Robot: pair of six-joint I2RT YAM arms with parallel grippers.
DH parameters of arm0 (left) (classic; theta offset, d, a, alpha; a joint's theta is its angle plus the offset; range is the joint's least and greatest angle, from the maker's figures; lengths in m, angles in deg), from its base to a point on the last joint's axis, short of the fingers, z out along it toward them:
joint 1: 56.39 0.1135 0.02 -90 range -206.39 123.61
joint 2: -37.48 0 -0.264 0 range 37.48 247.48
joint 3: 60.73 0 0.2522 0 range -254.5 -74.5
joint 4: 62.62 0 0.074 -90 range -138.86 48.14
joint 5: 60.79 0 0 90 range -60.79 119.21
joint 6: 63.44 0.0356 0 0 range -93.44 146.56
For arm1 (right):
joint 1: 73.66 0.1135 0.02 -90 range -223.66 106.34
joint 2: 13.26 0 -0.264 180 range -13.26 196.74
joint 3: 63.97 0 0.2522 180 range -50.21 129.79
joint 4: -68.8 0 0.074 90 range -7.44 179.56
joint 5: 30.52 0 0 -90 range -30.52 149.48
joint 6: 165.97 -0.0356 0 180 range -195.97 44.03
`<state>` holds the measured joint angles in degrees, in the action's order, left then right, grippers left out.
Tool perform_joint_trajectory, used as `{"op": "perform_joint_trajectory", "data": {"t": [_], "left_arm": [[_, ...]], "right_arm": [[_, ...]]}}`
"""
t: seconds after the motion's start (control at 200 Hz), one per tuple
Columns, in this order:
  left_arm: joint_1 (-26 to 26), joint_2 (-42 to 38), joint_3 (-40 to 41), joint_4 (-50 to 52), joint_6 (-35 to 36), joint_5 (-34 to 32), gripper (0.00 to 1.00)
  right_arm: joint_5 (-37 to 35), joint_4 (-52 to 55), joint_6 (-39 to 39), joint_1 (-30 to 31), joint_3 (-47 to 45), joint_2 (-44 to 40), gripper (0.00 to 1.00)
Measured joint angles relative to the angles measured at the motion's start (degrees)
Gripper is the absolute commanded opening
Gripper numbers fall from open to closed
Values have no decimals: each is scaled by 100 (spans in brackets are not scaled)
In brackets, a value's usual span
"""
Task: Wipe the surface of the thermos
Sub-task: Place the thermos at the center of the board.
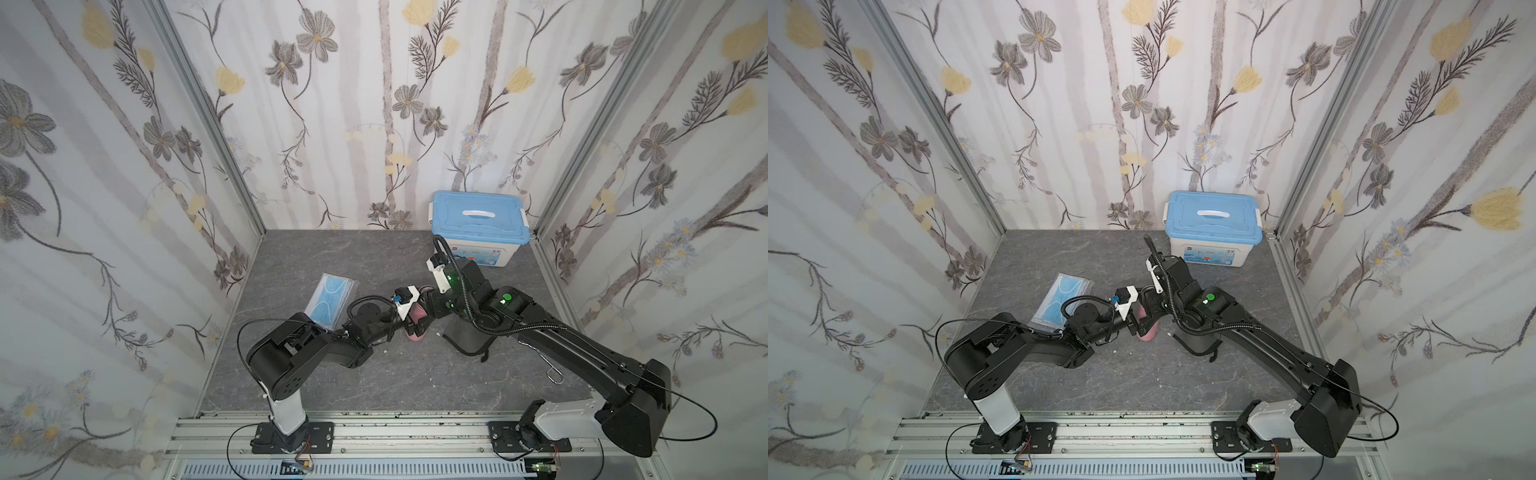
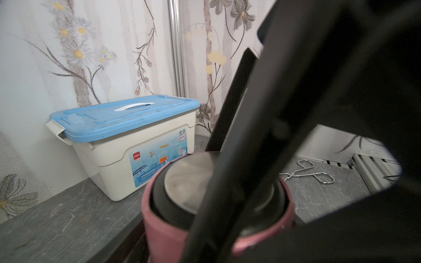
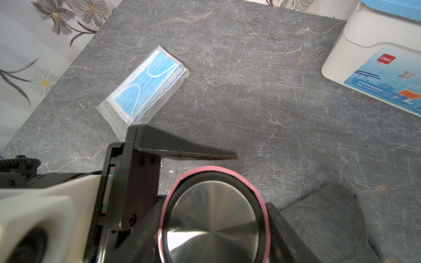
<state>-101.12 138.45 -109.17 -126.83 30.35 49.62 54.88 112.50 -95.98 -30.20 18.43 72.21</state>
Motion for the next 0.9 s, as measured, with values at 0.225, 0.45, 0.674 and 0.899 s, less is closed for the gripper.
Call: {"op": "perform_joint_trajectory", "data": {"t": [0.225, 0.45, 0.674, 0.899], "left_arm": [[0, -68, 142, -17, -83, -7, 100], [0, -129, 310, -24, -125, -55, 100], [0, -234, 446, -24, -149, -92, 100], [0, -356, 623, -24, -149, -173, 100]], "right_arm": [[-273, -177, 28, 48, -111, -39, 28], [-531, -197, 87, 358, -155, -31, 29], [-717, -334, 103, 409, -151, 116, 34], [-778, -411, 103, 426, -142, 168, 52]]}}
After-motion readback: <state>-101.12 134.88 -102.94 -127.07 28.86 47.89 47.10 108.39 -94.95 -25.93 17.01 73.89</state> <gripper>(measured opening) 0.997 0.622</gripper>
